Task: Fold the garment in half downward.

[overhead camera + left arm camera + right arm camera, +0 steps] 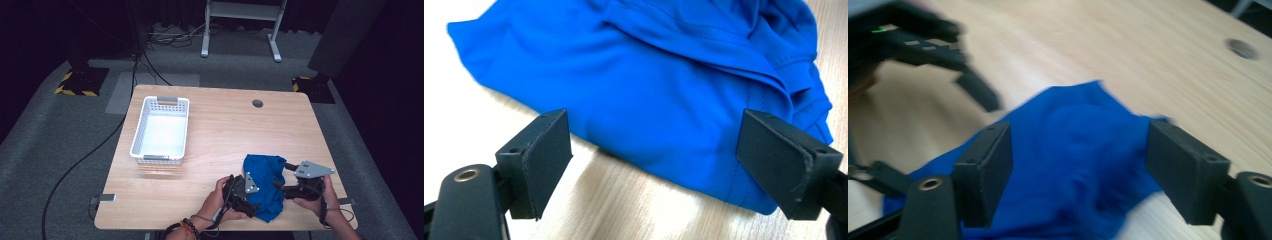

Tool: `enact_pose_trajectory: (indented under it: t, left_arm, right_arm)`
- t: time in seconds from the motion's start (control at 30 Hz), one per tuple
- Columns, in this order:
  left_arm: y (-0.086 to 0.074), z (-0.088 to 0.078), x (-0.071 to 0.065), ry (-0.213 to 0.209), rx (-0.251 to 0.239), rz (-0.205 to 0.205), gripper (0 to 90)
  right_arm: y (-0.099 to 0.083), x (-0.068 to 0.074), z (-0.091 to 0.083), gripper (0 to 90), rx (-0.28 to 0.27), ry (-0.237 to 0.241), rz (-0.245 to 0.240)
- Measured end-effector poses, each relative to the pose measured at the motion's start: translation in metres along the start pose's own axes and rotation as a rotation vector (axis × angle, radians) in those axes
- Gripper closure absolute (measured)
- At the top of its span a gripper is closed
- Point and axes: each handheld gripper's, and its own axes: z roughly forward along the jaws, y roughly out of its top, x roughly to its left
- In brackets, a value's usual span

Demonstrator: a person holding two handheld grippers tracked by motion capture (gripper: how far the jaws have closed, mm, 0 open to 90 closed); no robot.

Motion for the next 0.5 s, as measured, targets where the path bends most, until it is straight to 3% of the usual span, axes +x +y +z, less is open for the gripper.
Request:
enact_pose_trajectory:
  t: [0.1, 0.33, 0.4, 0.5]
  left_arm:
    - [0.001, 0.004, -0.005, 0.010, 0.015, 0.027, 15.2]
    - [-0.002, 0.006, -0.005, 0.006, 0.015, 0.013, 15.1]
    - [-0.003, 0.006, -0.004, 0.006, 0.013, 0.015, 15.1]
    - [-0.004, 0.006, -0.005, 0.007, 0.008, 0.003, 15.2]
  right_arm:
    - [0.007, 0.012, 0.016, 36.1, 0.075, 0.040, -0.079]
    - [-0.004, 0.007, 0.045, 49.4, 0.175, 0.124, -0.071]
    - [-0.009, 0.006, 0.048, 54.3, 0.195, 0.115, -0.068]
    - [-0.017, 0.000, 0.048, 67.0, 0.197, 0.133, -0.021]
